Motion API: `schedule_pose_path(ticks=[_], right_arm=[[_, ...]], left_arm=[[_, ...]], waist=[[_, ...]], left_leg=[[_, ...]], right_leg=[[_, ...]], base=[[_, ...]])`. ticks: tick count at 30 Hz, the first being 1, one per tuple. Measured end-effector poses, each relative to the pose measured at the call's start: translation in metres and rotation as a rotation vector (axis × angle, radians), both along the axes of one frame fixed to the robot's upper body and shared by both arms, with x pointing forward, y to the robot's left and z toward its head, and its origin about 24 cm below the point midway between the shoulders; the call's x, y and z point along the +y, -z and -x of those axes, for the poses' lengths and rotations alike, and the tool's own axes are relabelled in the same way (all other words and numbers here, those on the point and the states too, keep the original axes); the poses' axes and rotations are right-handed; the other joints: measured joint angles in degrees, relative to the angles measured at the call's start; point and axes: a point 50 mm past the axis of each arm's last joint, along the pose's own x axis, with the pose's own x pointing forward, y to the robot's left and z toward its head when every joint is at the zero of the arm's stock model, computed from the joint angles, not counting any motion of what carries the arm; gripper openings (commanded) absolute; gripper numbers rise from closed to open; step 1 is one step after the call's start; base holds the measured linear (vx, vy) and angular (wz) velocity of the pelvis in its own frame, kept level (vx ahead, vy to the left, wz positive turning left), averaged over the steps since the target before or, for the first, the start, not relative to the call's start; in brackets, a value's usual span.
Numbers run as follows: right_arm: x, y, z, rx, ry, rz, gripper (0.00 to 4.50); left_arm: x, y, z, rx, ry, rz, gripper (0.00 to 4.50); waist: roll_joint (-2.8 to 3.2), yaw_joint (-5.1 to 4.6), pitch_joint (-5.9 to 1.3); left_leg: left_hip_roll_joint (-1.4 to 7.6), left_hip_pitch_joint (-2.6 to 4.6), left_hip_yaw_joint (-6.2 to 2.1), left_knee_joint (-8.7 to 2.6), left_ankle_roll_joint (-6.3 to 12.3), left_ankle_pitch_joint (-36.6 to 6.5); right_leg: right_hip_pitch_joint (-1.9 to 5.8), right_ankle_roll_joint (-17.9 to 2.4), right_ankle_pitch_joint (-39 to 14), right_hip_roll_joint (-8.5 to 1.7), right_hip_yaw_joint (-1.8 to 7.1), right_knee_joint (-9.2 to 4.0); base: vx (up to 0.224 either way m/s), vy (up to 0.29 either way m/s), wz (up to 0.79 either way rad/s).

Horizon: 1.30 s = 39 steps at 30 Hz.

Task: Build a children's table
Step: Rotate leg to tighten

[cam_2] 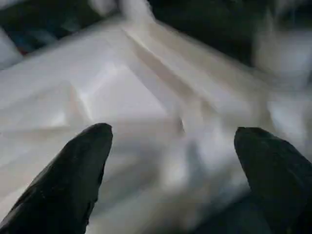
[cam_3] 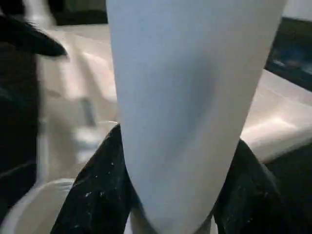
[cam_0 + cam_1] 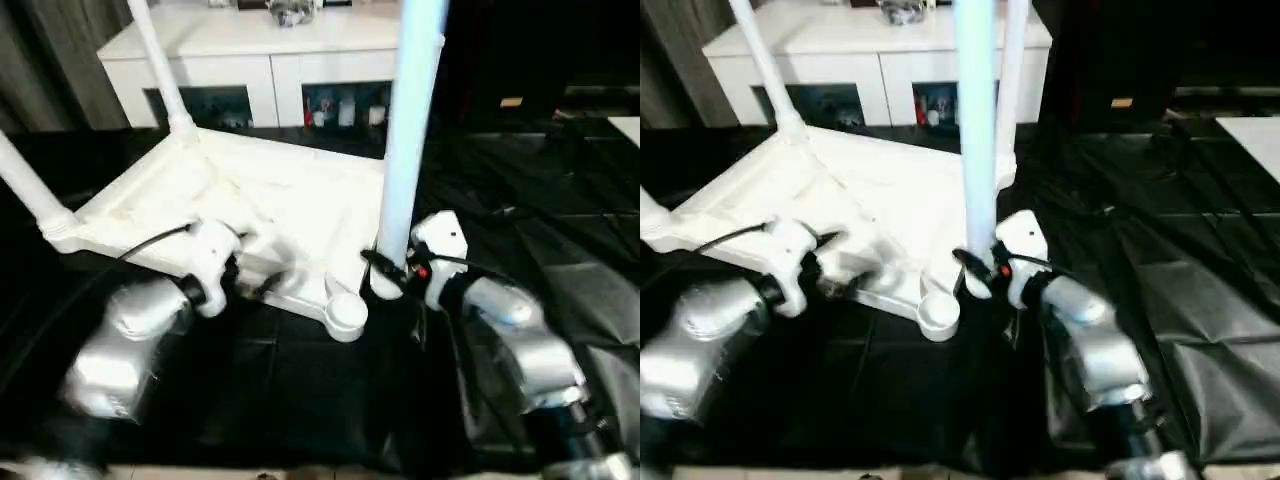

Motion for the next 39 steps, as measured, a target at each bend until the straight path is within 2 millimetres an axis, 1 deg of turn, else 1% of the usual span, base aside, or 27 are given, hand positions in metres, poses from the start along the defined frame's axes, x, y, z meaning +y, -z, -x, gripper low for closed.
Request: schedule_pose_path(ticks=[2, 3, 5, 6, 7, 8, 10, 11, 12, 15, 16, 18, 21, 22, 23, 24, 25, 27, 28, 29, 30, 32, 33, 35, 36, 37, 39], right_arm=[[-0.002, -0.007, -0.002, -0.011, -0.041, -0.001, 1.86], [-0.004, -0.01, -0.002, -0.01, -0.074, 0.011, 1.86], [-0.008, -0.012, -0.002, -0.007, -0.106, 0.035, 1.86], [-0.01, -0.012, -0.001, -0.002, -0.118, 0.045, 1.86], [-0.012, -0.011, -0.001, 0.004, -0.123, 0.053, 1.86], [-0.012, -0.01, 0.0, 0.006, -0.129, 0.058, 1.86], [-0.014, -0.008, 0.001, 0.017, -0.137, 0.067, 1.86], [-0.014, -0.009, 0.001, 0.016, -0.144, 0.068, 1.86], [-0.013, -0.009, 0.002, 0.016, -0.154, 0.065, 1.86], [-0.014, -0.009, 0.003, 0.019, -0.16, 0.071, 1.86], [-0.015, -0.008, 0.004, 0.019, -0.159, 0.075, 1.86], [-0.018, -0.007, 0.005, 0.026, -0.154, 0.084, 1.86], [-0.02, -0.005, 0.01, 0.033, -0.159, 0.093, 1.86], [-0.02, -0.005, 0.011, 0.037, -0.163, 0.092, 1.86], [-0.02, -0.004, 0.012, 0.041, -0.163, 0.091, 1.86], [-0.02, -0.003, 0.013, 0.044, -0.162, 0.092, 1.86], [-0.021, -0.003, 0.015, 0.043, -0.163, 0.094, 1.86], [-0.021, -0.004, 0.015, 0.036, -0.161, 0.095, 1.86], [-0.021, -0.004, 0.015, 0.034, -0.159, 0.094, 1.86], [-0.022, -0.005, 0.015, 0.033, -0.157, 0.093, 1.86], [-0.022, -0.005, 0.016, 0.03, -0.151, 0.09, 1.86], [-0.024, -0.004, 0.019, 0.031, -0.142, 0.083, 1.86], [-0.024, -0.003, 0.021, 0.033, -0.142, 0.082, 1.86], [-0.024, -0.002, 0.022, 0.038, -0.142, 0.082, 1.86], [-0.024, -0.002, 0.022, 0.039, -0.141, 0.082, 1.86], [-0.024, -0.002, 0.022, 0.042, -0.141, 0.082, 1.86], [-0.024, -0.002, 0.022, 0.044, -0.141, 0.082, 1.86]], left_arm=[[0.004, 0.004, -0.005, 0.044, 0.072, -0.072, 4.47], [0.003, 0.006, -0.008, 0.092, 0.143, -0.109, 4.47], [0.001, 0.011, -0.013, 0.144, 0.217, -0.178, 4.47], [0.0, 0.013, -0.016, 0.163, 0.241, -0.216, 4.47], [-0.001, 0.014, -0.018, 0.169, 0.249, -0.229, 4.29], [-0.003, 0.015, -0.02, 0.171, 0.254, -0.237, 4.11], [-0.014, 0.016, -0.029, 0.161, 0.271, -0.233, 4.08], [-0.023, 0.013, -0.033, 0.143, 0.285, -0.228, 3.98], [-0.031, 0.011, -0.037, 0.119, 0.31, -0.224, 3.84], [-0.044, 0.006, -0.045, 0.105, 0.349, -0.227, 3.6], [-0.046, 0.005, -0.046, 0.107, 0.366, -0.23, 3.54], [-0.049, 0.006, -0.047, 0.116, 0.381, -0.241, 3.36], [-0.049, 0.011, -0.046, 0.167, 0.405, -0.26, 3.23], [-0.05, 0.012, -0.045, 0.186, 0.421, -0.262, 3.05], [-0.051, 0.013, -0.045, 0.199, 0.436, -0.272, 3.05], [-0.05, 0.014, -0.044, 0.211, 0.451, -0.29, 2.86], [-0.049, 0.014, -0.044, 0.22, 0.461, -0.31, 2.82], [-0.048, 0.012, -0.046, 0.212, 0.471, -0.341, 2.68], [-0.048, 0.011, -0.046, 0.206, 0.474, -0.348, 2.58], [-0.048, 0.011, -0.046, 0.204, 0.474, -0.351, 2.38], [-0.047, 0.011, -0.047, 0.202, 0.471, -0.355, 2.3], [-0.048, 0.01, -0.048, 0.198, 0.47, -0.364, 2.22], [-0.048, 0.009, -0.049, 0.199, 0.469, -0.366, 2.02], [-0.048, 0.01, -0.049, 0.2, 0.472, -0.368, 2.02], [-0.05, 0.01, -0.049, 0.195, 0.472, -0.368, 1.84], [-0.05, 0.01, -0.049, 0.191, 0.473, -0.371, 1.84], [-0.05, 0.01, -0.049, 0.187, 0.475, -0.381, 1.64]], waist=[[0.03, 0.03, 0.14], [0.04, 0.18, 0.24], [0.02, 0.44, 0.37], [-0.05, 0.48, 0.43], [0.12, 0.55, 0.49], [0.15, 0.53, 0.54], [0.33, 0.69, 0.57], [0.4, 0.86, 0.61], [0.67, 0.88, 0.61], [0.97, 0.85, 0.55], [1.21, 0.68, 0.47], [1.52, 0.66, 0.31], [2.18, 0.89, 0.23], [2.47, 1.04, 0.23], [2.65, 1.06, 0.17], [2.84, 1.08, 0.14], [3.04, 1.07, 0.18], [3.71, 1.0, 0.22], [3.93, 0.99, 0.2], [4.11, 0.93, 0.16], [4.32, 0.83, 0.18], [4.6, 0.78, 0.19], [4.77, 0.77, 0.16], [5.06, 0.72, 0.13], [5.17, 0.69, 0.12], [5.18, 0.7, 0.12], [5.21, 0.69, 0.1]], left_leg=[[0.19, 0.8, 0.78, -0.74, -0.03, 0.4], [0.35, 1.32, 1.22, -1.02, -0.01, 0.4], [0.54, 1.96, 1.82, -1.34, -0.01, 0.4], [0.61, 2.25, 2.29, -1.52, -0.01, 0.4], [0.6, 2.37, 2.46, -1.57, -0.03, 0.5], [0.58, 2.41, 2.74, -1.62, -0.03, 0.5], [0.62, 2.36, 2.96, -1.8, 0.41, 1.0], [0.63, 2.28, 3.01, -1.81, 0.56, 1.2], [0.64, 2.25, 3.1, -1.88, 0.66, 1.3], [0.64, 2.0, 3.33, -1.91, 1.04, 1.5], [0.64, 1.78, 3.37, -1.89, 1.13, 1.5], [0.63, 1.29, 3.46, -1.85, 1.44, 1.5], [0.68, 0.56, 3.45, -1.58, 1.71, 1.5], [0.74, 0.37, 3.45, -1.51, 1.82, 1.6], [0.76, 0.23, 3.45, -1.48, 1.86, 1.6], [0.78, 0.15, 3.45, -1.45, 1.89, 1.6], [0.8, 0.14, 3.45, -1.42, 1.89, 1.6], [0.81, 0.15, 3.5, -1.38, 1.89, 1.7], [0.81, 0.18, 3.54, -1.38, 1.78, 1.6], [0.81, 0.23, 3.58, -1.38, 1.77, 1.6], [0.81, 0.31, 3.6, -1.38, 1.76, 1.6], [0.81, 0.41, 3.61, -1.38, 1.76, 1.6], [0.81, 0.45, 3.61, -1.38, 1.76, 1.6], [0.8, 0.48, 3.62, -1.38, 1.76, 1.6], [0.8, 0.48, 3.64, -1.38, 1.76, 1.6], [0.8, 0.49, 3.64, -1.39, 1.76, 1.6], [0.8, 0.48, 3.64, -1.39, 1.77, 1.6]], right_leg=[[0.61, -0.3, 0.5, -0.2, 0.09, -0.52], [1.09, -0.5, 0.7, -0.25, 0.16, -0.82], [1.66, -0.9, 0.9, -0.33, 0.23, -1.26], [1.79, -1.0, 1.0, -0.5, 0.32, -1.31], [1.85, -1.1, 1.1, -0.69, 0.29, -1.34], [1.8, -1.0, 1.2, -0.94, 0.27, -1.35], [1.75, -0.8, 1.4, -1.06, 0.18, -1.53], [1.71, -0.7, 1.5, -1.06, 0.18, -1.62], [1.73, -0.7, 1.6, -1.07, 0.21, -1.85], [1.57, -0.7, 1.7, -1.14, 0.26, -2.1], [1.43, -0.7, 1.7, -1.15, 0.27, -2.2], [0.98, -0.5, 1.8, -1.2, 0.3, -2.25], [0.28, -0.4, 1.9, -1.2, 0.22, -2.06], [0.14, -0.3, 1.9, -1.2, 0.16, -2.04], [0.02, -0.3, 1.9, -1.2, 0.16, -2.02], [-0.03, -0.2, 2.0, -1.2, 0.13, -2.02], [-0.04, -0.2, 2.0, -1.2, 0.12, -2.01], [0.01, -0.2, 2.0, -1.22, 0.14, -2.02], [0.04, -0.2, 2.1, -1.24, 0.15, -2.03], [0.07, -0.2, 2.1, -1.26, 0.17, -2.03], [0.15, -0.2, 2.1, -1.28, 0.16, -2.02], [0.24, -0.3, 2.1, -1.29, 0.16, -2.03], [0.28, -0.3, 2.1, -1.29, 0.16, -2.03], [0.3, -0.3, 2.1, -1.29, 0.18, -2.03], [0.3, -0.3, 2.1, -1.31, 0.17, -2.03], [0.3, -0.3, 2.1, -1.31, 0.16, -2.02], [0.3, -0.3, 2.1, -1.31, 0.16, -2.04]], base=[[-0.092, 0.008, 0.01], [-0.075, 0.014, 0.04], [-0.069, 0.016, 0.03], [0.0, 0.0, 0.0], [0.0, 0.0, 0.0], [0.0, 0.0, 0.0], [0.0, 0.0, 0.0], [0.0, 0.0, 0.0], [0.0, 0.0, 0.0], [0.0, 0.0, 0.0], [0.0, 0.0, 0.0], [0.0, 0.0, 0.0], [0.0, 0.0, 0.0], [0.0, 0.0, 0.0], [0.0, 0.0, 0.0], [0.0, 0.0, 0.0], [0.0, 0.0, 0.0], [0.0, 0.0, 0.0], [0.0, 0.0, 0.0], [0.0, 0.0, 0.0], [0.0, 0.0, 0.0], [0.0, 0.0, 0.0], [0.0, 0.0, 0.0], [0.0, 0.0, 0.0], [0.0, 0.0, 0.0], [0.0, 0.0, 0.0], [0.0, 0.0, 0.0]])
